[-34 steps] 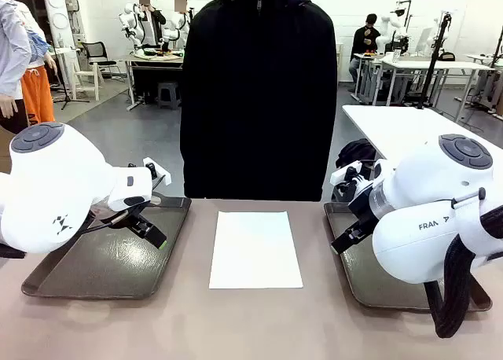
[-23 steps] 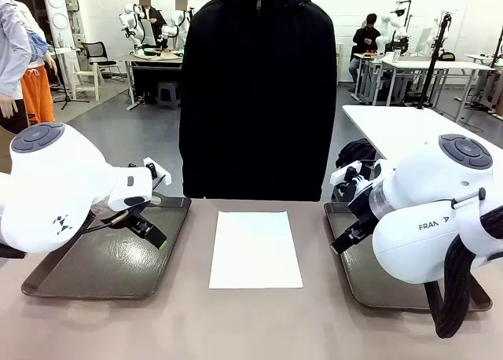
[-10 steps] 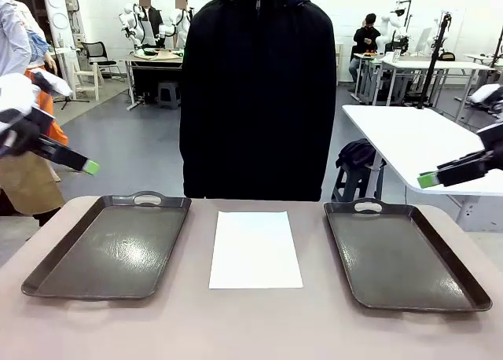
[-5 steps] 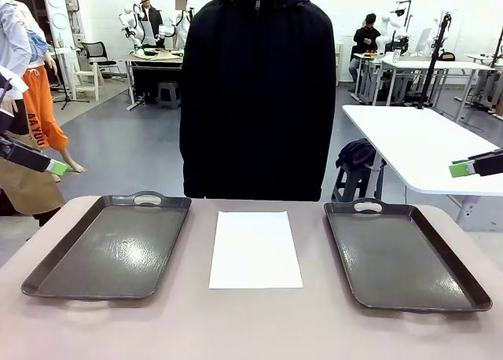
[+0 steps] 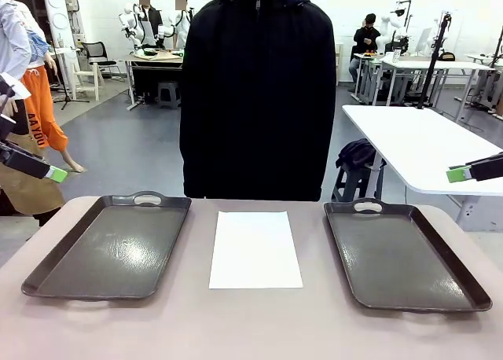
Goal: Sort the A4 documents.
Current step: Receive the A4 Paper.
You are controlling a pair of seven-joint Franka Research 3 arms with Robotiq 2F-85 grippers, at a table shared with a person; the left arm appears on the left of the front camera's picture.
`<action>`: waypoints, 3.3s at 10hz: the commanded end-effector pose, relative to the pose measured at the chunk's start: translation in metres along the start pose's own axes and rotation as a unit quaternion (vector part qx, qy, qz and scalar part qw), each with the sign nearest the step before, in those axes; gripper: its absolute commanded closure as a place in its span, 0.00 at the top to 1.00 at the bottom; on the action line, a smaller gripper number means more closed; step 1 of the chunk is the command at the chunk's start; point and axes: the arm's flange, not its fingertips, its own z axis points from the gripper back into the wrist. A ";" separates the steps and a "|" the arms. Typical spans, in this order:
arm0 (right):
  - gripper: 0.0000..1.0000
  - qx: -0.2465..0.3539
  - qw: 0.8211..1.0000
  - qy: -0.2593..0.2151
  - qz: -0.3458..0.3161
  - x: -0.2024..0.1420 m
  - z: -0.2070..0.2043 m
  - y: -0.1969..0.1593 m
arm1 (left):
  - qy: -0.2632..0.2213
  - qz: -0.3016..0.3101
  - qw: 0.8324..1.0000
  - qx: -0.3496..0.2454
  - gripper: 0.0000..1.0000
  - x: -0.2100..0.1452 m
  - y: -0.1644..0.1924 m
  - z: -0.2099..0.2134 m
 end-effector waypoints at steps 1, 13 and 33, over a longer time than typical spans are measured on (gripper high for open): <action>1.00 0.007 1.000 -0.007 0.004 -0.040 -0.011 0.024 | -0.029 -0.020 0.999 -0.029 1.00 -0.049 -0.065 -0.015; 1.00 -0.002 1.000 0.004 0.001 -0.002 -0.001 -0.002 | -0.023 -0.025 0.999 -0.038 1.00 0.029 -0.039 -0.009; 1.00 -0.002 1.000 0.004 0.001 -0.002 -0.001 -0.002 | -0.023 -0.025 0.999 -0.038 1.00 0.029 -0.039 -0.009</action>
